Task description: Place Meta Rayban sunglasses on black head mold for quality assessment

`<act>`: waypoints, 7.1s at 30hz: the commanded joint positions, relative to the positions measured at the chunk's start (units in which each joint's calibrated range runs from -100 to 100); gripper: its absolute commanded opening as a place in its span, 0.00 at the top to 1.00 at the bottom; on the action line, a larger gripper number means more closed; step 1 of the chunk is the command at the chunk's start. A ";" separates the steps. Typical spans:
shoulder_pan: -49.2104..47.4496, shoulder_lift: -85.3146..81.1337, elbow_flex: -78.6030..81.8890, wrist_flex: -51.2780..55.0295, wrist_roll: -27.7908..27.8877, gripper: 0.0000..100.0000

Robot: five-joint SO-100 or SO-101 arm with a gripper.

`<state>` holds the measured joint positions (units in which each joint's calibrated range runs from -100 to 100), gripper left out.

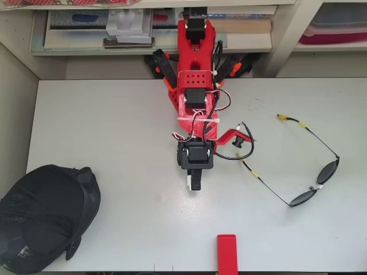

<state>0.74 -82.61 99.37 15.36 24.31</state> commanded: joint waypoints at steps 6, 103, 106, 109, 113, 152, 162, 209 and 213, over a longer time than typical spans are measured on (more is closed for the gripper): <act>0.28 -1.28 0.45 -0.09 0.15 0.38; 0.28 -1.28 0.45 -0.09 0.15 0.39; 0.28 -1.28 0.45 -0.09 0.09 0.39; 1.86 -1.62 0.45 -0.09 -0.30 0.39; 2.75 -1.37 0.45 -0.09 0.02 0.39; -29.10 65.19 -95.27 64.21 -8.80 0.37; -45.16 89.56 -120.84 65.69 -14.81 0.37; -65.45 131.15 -155.78 64.73 -22.30 0.39; -66.69 131.49 -155.78 64.73 -24.86 0.39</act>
<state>-62.94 51.09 -50.74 80.79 1.89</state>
